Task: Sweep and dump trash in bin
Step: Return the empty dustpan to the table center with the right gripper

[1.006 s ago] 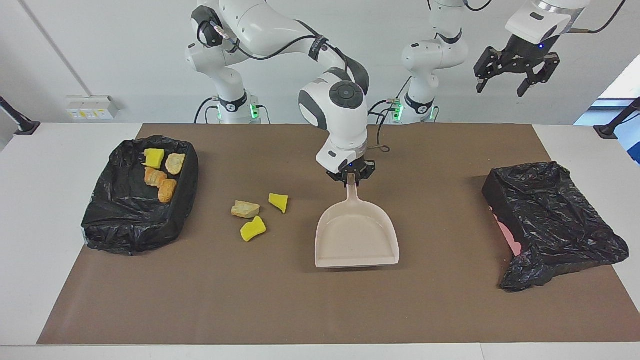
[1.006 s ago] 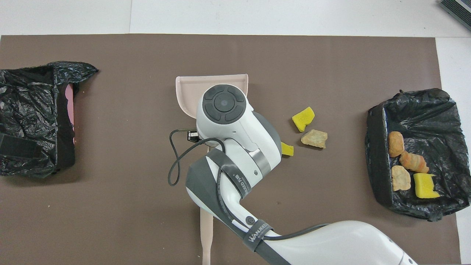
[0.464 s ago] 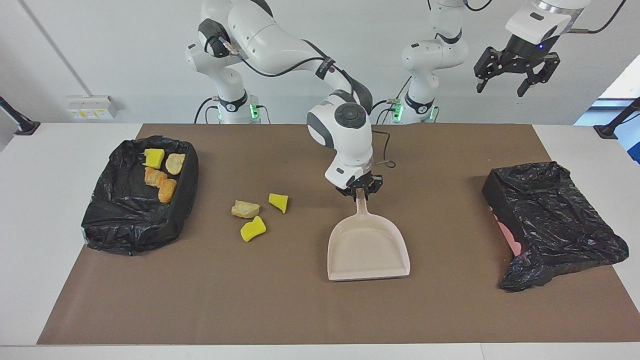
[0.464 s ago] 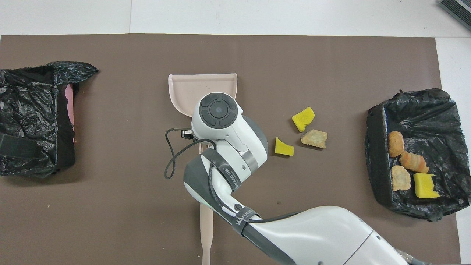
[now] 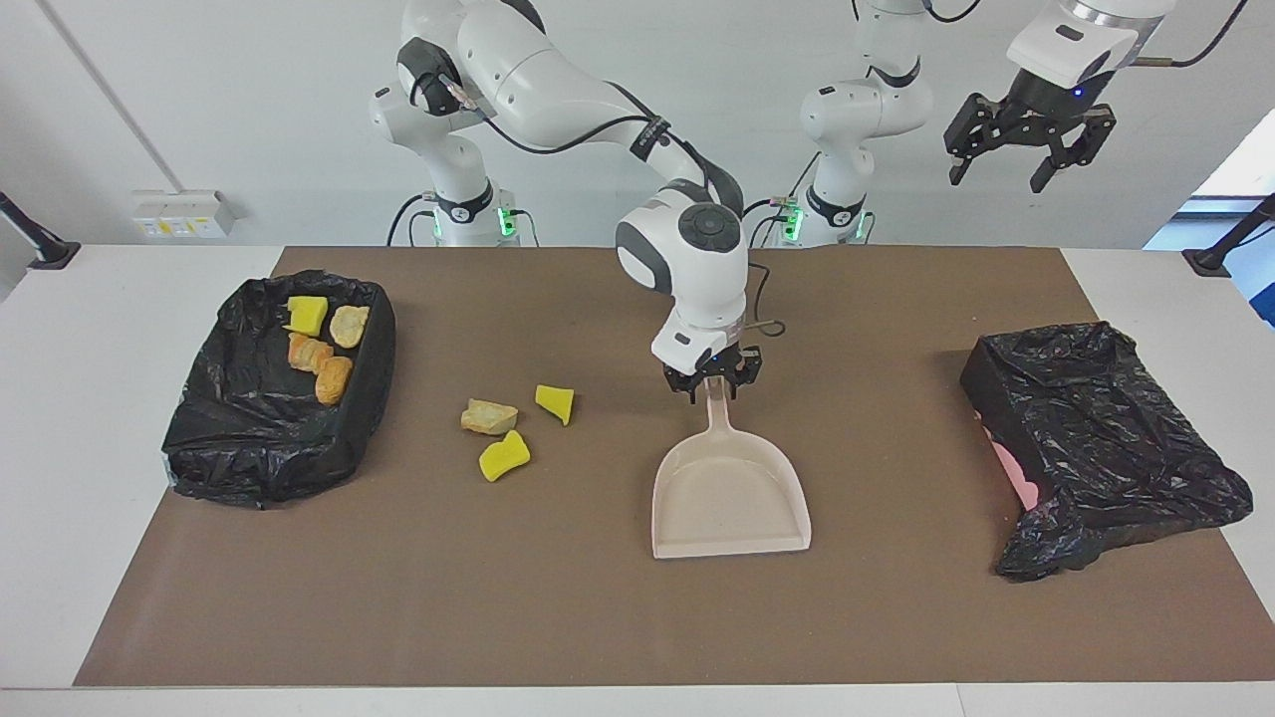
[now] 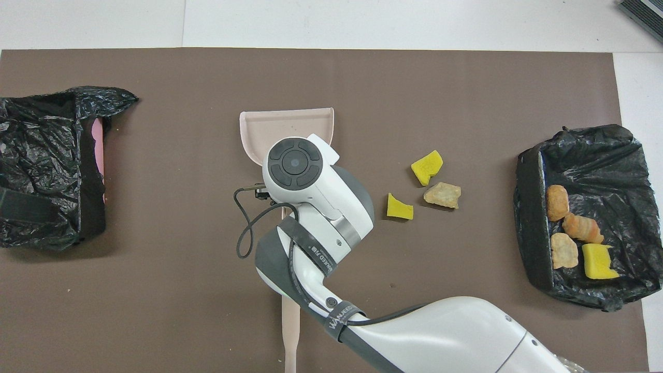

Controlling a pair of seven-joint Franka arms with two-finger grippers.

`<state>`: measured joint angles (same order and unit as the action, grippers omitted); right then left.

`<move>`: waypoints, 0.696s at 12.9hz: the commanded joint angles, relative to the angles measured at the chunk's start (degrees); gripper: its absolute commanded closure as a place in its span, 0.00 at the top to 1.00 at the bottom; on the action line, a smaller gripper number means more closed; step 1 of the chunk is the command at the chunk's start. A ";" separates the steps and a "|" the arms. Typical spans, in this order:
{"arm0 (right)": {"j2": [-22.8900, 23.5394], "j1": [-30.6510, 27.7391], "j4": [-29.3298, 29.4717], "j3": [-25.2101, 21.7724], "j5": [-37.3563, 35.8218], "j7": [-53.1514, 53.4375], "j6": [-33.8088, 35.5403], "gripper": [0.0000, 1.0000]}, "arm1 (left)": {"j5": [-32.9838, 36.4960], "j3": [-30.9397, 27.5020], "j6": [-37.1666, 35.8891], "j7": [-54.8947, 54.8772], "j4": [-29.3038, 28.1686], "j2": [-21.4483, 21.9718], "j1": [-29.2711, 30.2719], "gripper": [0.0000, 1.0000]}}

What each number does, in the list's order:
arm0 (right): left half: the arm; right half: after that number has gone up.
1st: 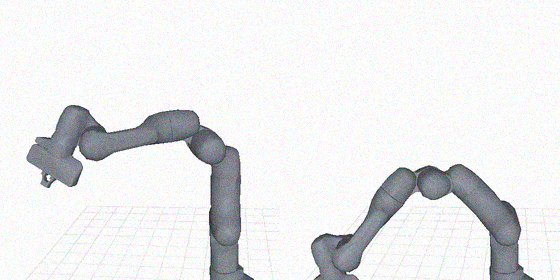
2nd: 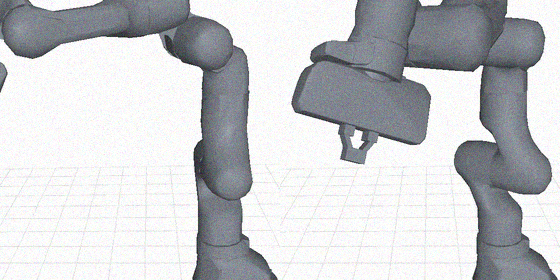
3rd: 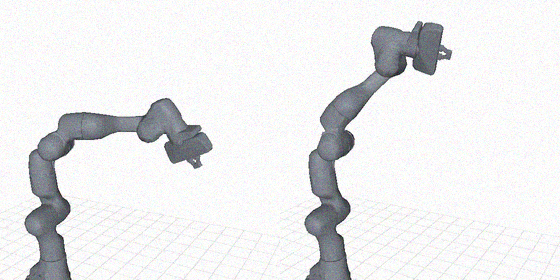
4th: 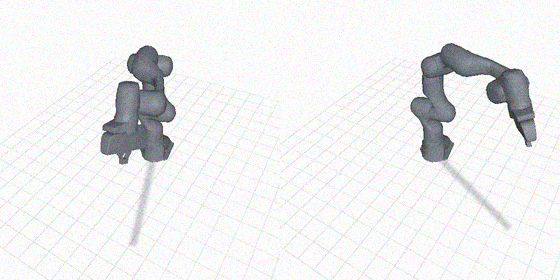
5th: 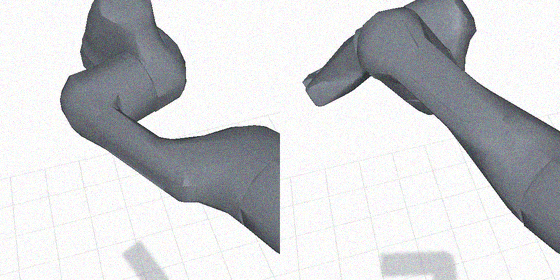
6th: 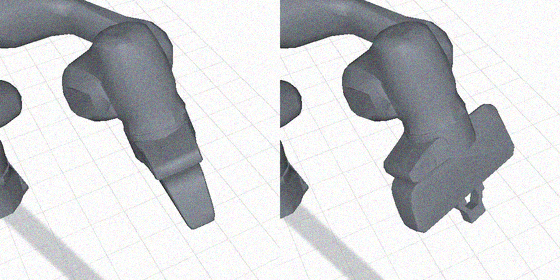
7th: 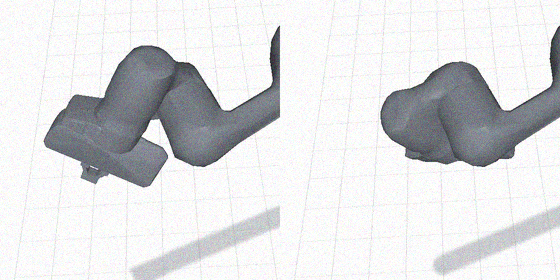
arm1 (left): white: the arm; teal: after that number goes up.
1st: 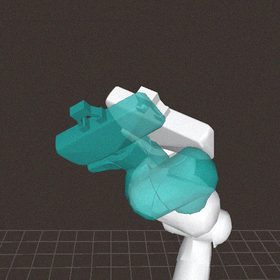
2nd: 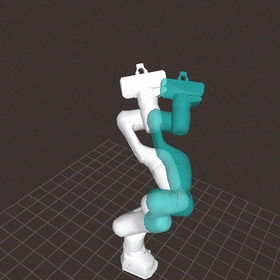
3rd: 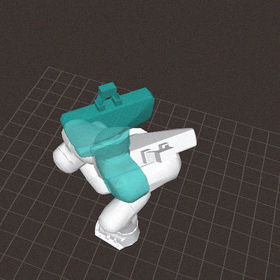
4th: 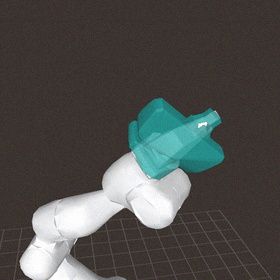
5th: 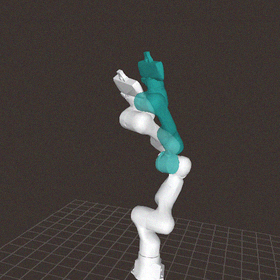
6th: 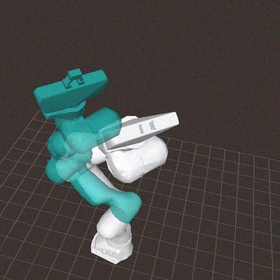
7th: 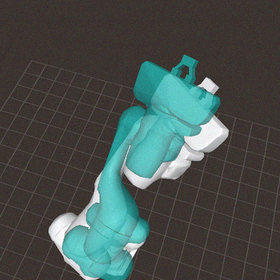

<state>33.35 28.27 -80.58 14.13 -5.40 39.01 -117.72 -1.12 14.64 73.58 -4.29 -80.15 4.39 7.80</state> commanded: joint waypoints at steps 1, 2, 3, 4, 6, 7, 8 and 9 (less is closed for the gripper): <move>-7.66 -0.06 -5.96 0.89 -0.58 1.42 3.11 1.00 | 0.76 -0.05 -1.16 -0.89 0.78 0.18 0.29 1.00; -11.26 -0.14 -9.47 1.25 0.82 1.25 3.11 1.00 | 0.76 -0.05 -1.16 -0.98 0.78 0.18 0.29 1.00; -15.56 -0.06 -12.98 1.34 2.66 0.90 3.20 1.00 | 0.76 -0.05 -1.16 -0.89 0.78 0.18 0.29 1.00; -19.52 0.38 -16.41 1.51 4.16 1.33 3.29 1.00 | 0.76 -0.05 -1.16 -0.98 0.70 0.18 0.29 1.00; -26.12 2.58 -23.27 1.95 7.06 1.77 5.21 1.00 | 0.76 -0.05 -1.16 -0.98 0.78 0.18 0.29 1.00; -27.89 3.45 -25.91 2.22 8.90 1.77 5.39 1.00 | 0.76 -0.05 -1.42 -0.98 0.70 0.18 0.29 1.00; -30.08 4.33 -28.98 2.13 11.53 1.68 5.13 1.00 | 0.76 -0.05 -1.68 -0.72 0.70 0.18 0.11 1.00; -32.19 4.95 -32.41 2.22 14.08 1.60 4.70 1.00 | 0.76 0.04 -1.69 -0.72 0.70 0.35 0.11 1.00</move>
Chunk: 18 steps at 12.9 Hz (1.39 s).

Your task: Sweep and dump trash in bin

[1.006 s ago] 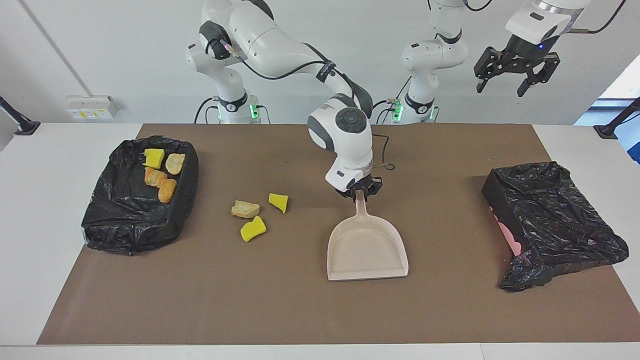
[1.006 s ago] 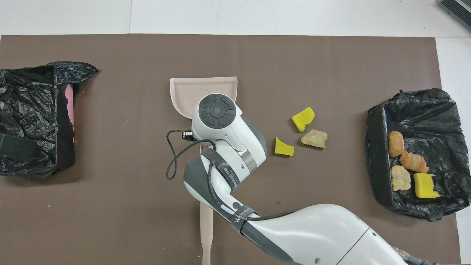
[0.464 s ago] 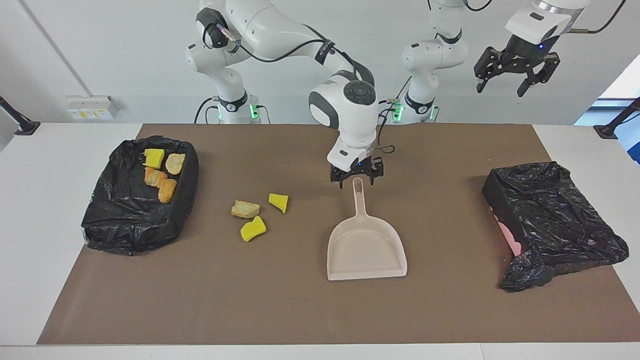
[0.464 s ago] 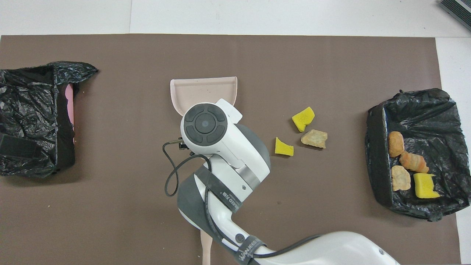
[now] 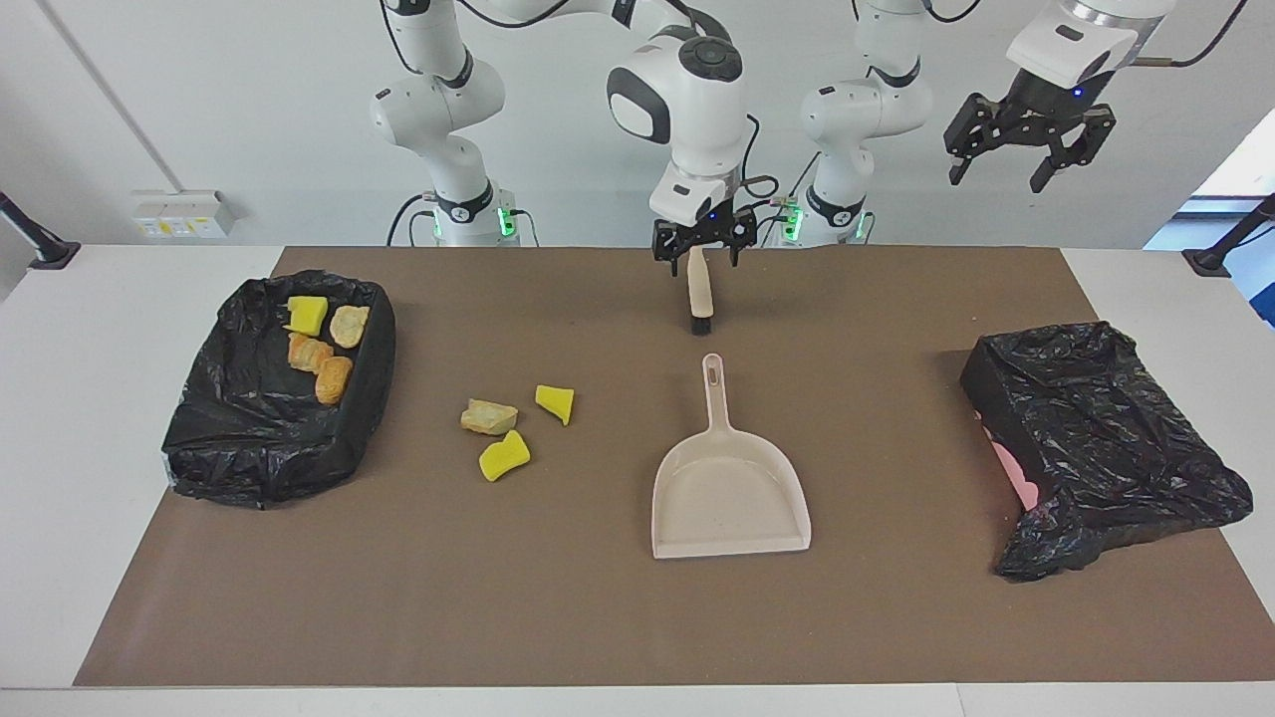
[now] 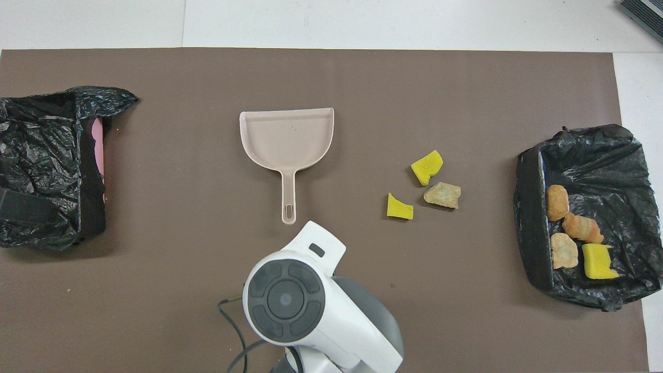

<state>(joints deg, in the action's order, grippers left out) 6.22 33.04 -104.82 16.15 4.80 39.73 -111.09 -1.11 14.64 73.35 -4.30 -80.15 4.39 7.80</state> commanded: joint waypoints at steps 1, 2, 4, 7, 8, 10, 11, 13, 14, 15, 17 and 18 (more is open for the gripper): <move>-7.42 1.31 -11.86 0.20 6.07 0.79 -2.81 1.00 | 0.85 -0.14 -1.37 -0.89 0.69 0.44 0.03 1.00; -9.53 2.37 -15.73 0.20 8.44 0.79 -4.99 1.00 | 0.94 -0.31 -1.72 -0.98 0.61 0.61 -0.24 1.00; -10.35 7.27 -20.67 0.20 10.22 2.88 -10.87 1.00 | 0.85 -3.98 -0.42 -0.54 -2.18 2.36 -3.38 1.00; -9.55 11.95 -25.59 0.20 10.22 7.38 -17.39 1.00 | 0.68 -7.86 4.95 -0.45 -6.59 3.26 -9.36 1.00; -9.82 12.04 -26.57 0.20 10.22 7.38 -17.58 1.00 | 0.68 -10.05 7.05 -0.45 -7.73 2.91 -11.90 1.00; -9.21 12.31 -27.28 0.20 10.14 7.56 -18.89 1.00 | 0.68 -10.60 14.50 -0.36 -13.16 2.64 -14.37 1.00; -8.68 14.14 -28.15 0.20 10.22 8.08 -20.81 1.00 | 0.68 -10.77 18.11 -0.36 -15.98 2.46 -15.61 1.00; -7.72 14.94 -28.95 0.20 10.22 8.52 -22.32 1.00 | 0.68 -10.78 23.04 1.47 -18.46 0.28 -17.45 1.00; -6.49 15.29 -28.87 0.20 10.14 9.13 -24.41 1.00 | 0.68 -10.69 25.15 3.92 -18.81 -1.21 -18.68 1.00; -5.78 16.95 -28.95 0.20 10.14 9.84 -25.91 1.00 | 0.68 -10.60 27.09 6.55 -20.30 -1.75 -20.00 1.00; -5.69 16.97 -28.95 0.11 10.14 9.84 -25.84 1.00 | 0.59 -10.25 33.23 9.99 -24.25 -2.45 -21.94 1.00; -5.60 16.97 -28.95 0.11 10.14 9.67 -26.02 1.00 | 0.59 -8.68 35.61 12.62 -25.05 -4.46 -22.73 1.00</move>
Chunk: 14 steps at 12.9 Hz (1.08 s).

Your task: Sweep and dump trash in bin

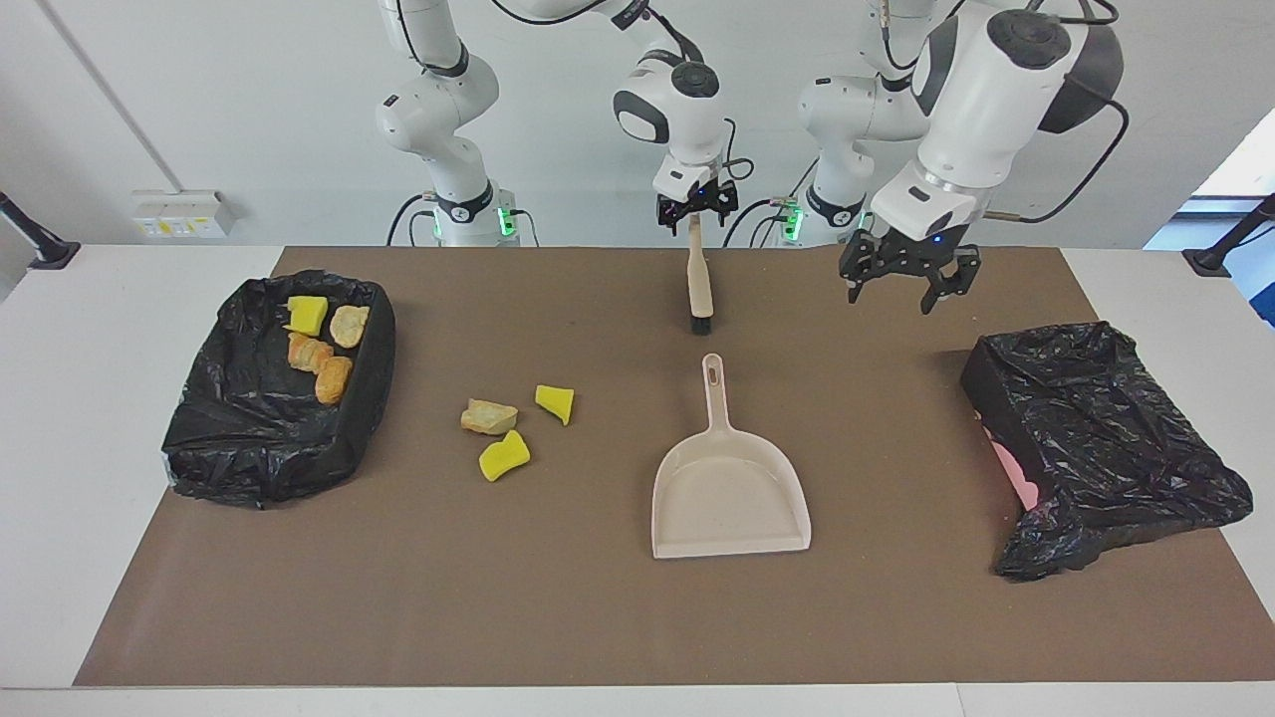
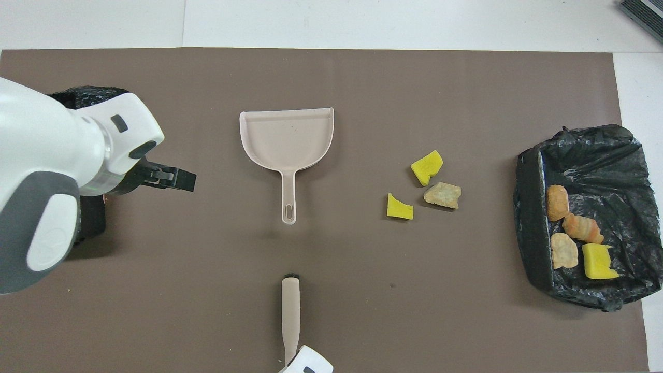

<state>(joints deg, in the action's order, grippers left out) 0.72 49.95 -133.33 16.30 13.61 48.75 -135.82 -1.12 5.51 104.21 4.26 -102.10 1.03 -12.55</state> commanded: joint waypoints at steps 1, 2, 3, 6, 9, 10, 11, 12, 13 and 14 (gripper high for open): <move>-0.01 0.06 -0.44 -0.04 1.33 0.29 -1.38 1.00 | 0.60 3.43 7.21 7.83 -3.11 -3.38 -2.48 1.00; -0.10 0.06 -0.44 -0.04 1.33 0.29 -1.20 1.00 | 0.77 4.85 9.76 11.26 -3.20 -5.41 -2.65 1.00; -0.01 0.06 -0.44 -0.04 1.16 0.29 -1.20 0.75 | 1.03 6.95 11.78 14.08 -3.02 -8.30 -3.00 1.00; 0.16 -0.12 -0.44 -0.04 1.16 -0.24 -1.38 0.40 | 1.04 8.47 17.58 16.64 -2.93 -13.32 -5.01 1.00; 0.16 -0.20 -0.44 -0.13 1.16 -0.33 -1.38 0.41 | 3.93 9.25 21.46 20.35 -2.93 -17.54 -5.29 1.00; 0.16 -0.38 -0.44 -0.13 1.07 -0.41 -1.38 0.40 | 3.85 9.26 22.60 20.70 -3.28 -17.82 -5.20 1.00; 0.16 -0.47 -0.44 -0.13 1.07 -0.41 -1.29 0.38 | 3.85 9.34 22.88 21.74 -3.37 -18.60 -5.29 1.00; 0.16 -0.47 -0.44 -0.13 0.98 -0.33 -1.29 0.26 | 4.02 9.52 23.49 23.41 -3.02 -20.09 -5.38 1.00; 0.16 -0.47 -0.35 -0.22 0.37 -0.24 -1.12 0.09 | 3.94 9.96 24.54 24.21 -2.93 -20.28 -5.38 1.00; 0.60 -0.55 0.00 -0.31 0.19 0.28 -0.94 0.00 | 3.94 10.05 24.55 24.22 -2.93 -20.28 -5.38 1.00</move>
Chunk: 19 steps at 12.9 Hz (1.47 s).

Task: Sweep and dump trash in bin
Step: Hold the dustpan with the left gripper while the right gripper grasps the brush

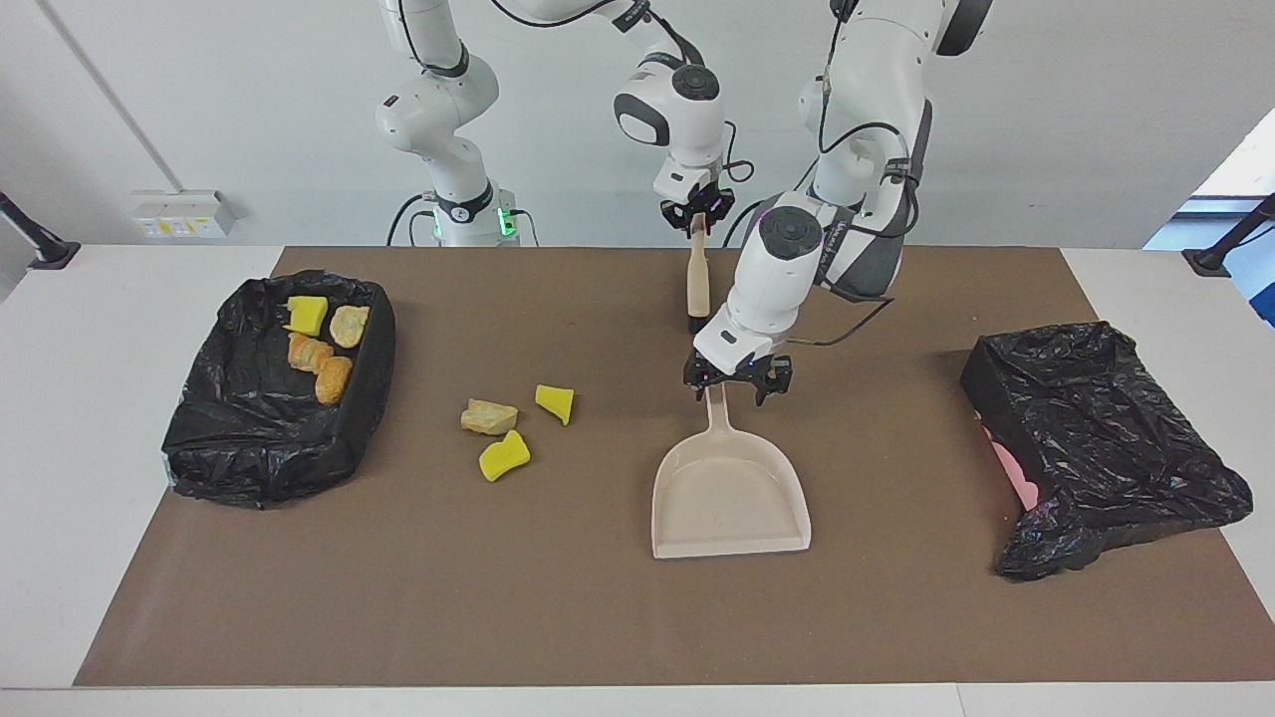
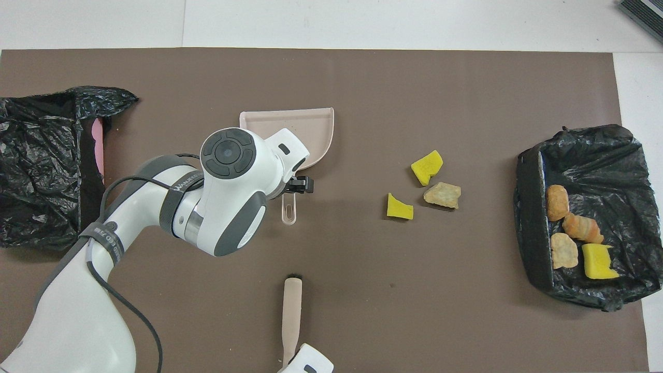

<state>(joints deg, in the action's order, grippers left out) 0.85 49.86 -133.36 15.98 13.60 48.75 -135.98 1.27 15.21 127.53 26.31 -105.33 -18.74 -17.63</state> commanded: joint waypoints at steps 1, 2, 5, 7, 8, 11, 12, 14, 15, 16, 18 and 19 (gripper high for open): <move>0.73 -0.56 0.29 -0.15 -0.50 0.12 -0.52 0.00 | 1.45 0.61 1.23 2.26 0.04 -0.51 -0.21 1.00; 0.82 -1.51 0.47 -0.15 -3.21 0.12 -0.25 0.00 | 1.45 0.70 1.05 2.26 -0.05 -0.42 -0.21 1.00; 0.56 -2.22 2.23 -0.42 -7.00 1.60 5.35 0.00 | 1.37 1.31 0.96 2.52 -0.31 -0.51 -0.12 0.93; -2.59 -4.58 2.32 -0.33 -12.35 3.28 11.32 0.00 | 1.36 1.40 0.44 2.87 -0.92 -0.42 -0.12 0.88; -4.70 -6.17 2.23 -0.33 -13.16 2.85 13.96 0.00 | 1.36 1.57 0.52 2.96 -1.10 -0.51 -0.12 0.87; -11.20 -12.92 2.14 -0.33 -14.65 -2.32 23.35 0.00 | 1.36 1.58 0.00 3.05 -1.01 -0.51 -0.12 0.62; -12.96 -16.43 2.06 -0.33 -16.23 -4.95 26.61 0.00 | 1.36 1.75 -0.44 2.96 -0.93 -0.51 -0.12 0.42; -15.61 -23.72 2.14 -0.33 -17.99 -10.40 30.67 0.00 | 1.63 1.58 -0.44 2.44 -0.05 -0.42 0.31 0.16; -15.71 -27.07 2.14 -0.33 -21.83 -13.30 31.99 0.00 | 1.63 1.58 -0.53 2.17 0.39 0.01 0.49 0.09; -15.10 -30.84 2.14 -0.16 -23.95 -14.63 31.74 0.00 | 2.32 1.40 -1.14 2.00 0.48 0.63 0.58 0.00; -13.25 -38.31 1.97 -0.07 -26.77 -19.88 29.38 0.00 | 3.91 1.75 -4.64 -1.23 0.57 2.82 2.25 0.00; -11.77 -42.53 2.05 -0.07 -27.22 -23.92 26.32 0.00 | 3.91 1.75 -8.84 -6.48 0.57 4.66 2.25 0.00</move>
<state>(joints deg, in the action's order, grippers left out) -12.87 13.53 -131.02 15.01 -11.81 30.32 -105.79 4.02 16.60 124.44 25.12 -104.40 -18.11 -16.30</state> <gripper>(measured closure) 0.731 0.674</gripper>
